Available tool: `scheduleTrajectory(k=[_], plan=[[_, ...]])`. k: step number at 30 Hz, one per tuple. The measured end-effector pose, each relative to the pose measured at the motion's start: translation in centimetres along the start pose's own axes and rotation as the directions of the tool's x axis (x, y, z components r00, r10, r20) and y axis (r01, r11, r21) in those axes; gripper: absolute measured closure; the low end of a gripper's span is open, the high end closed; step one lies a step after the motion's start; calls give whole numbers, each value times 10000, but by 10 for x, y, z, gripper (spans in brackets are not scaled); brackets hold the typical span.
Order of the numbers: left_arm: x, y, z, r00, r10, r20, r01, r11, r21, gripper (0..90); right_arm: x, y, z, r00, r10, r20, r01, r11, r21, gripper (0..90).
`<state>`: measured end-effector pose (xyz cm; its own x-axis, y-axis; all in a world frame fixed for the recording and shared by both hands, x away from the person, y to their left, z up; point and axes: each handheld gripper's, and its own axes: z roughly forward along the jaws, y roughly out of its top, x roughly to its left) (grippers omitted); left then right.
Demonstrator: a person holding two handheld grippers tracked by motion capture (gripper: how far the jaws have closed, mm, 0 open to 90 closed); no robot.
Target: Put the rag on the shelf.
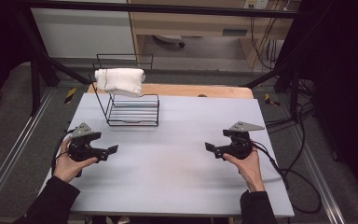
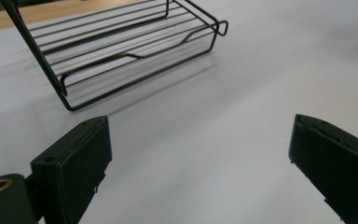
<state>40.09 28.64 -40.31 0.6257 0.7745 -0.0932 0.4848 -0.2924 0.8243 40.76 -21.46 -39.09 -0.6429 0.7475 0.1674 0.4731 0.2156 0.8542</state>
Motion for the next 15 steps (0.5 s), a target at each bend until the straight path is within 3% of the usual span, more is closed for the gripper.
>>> scheduleTrajectory(k=[6, 15], plan=[[-2, -16, 4, 9999, -23, 130, 22, 10000, 78, 53, -9, -27, -8, 9996, 284, 55, -286, 9989, 364, 8], [-7, -30, 3, 9985, 387, 393, -392, 9992, 119, 54, -20, -56, -22, 9985, 525, 123, -531, 9968, 603, 7]])
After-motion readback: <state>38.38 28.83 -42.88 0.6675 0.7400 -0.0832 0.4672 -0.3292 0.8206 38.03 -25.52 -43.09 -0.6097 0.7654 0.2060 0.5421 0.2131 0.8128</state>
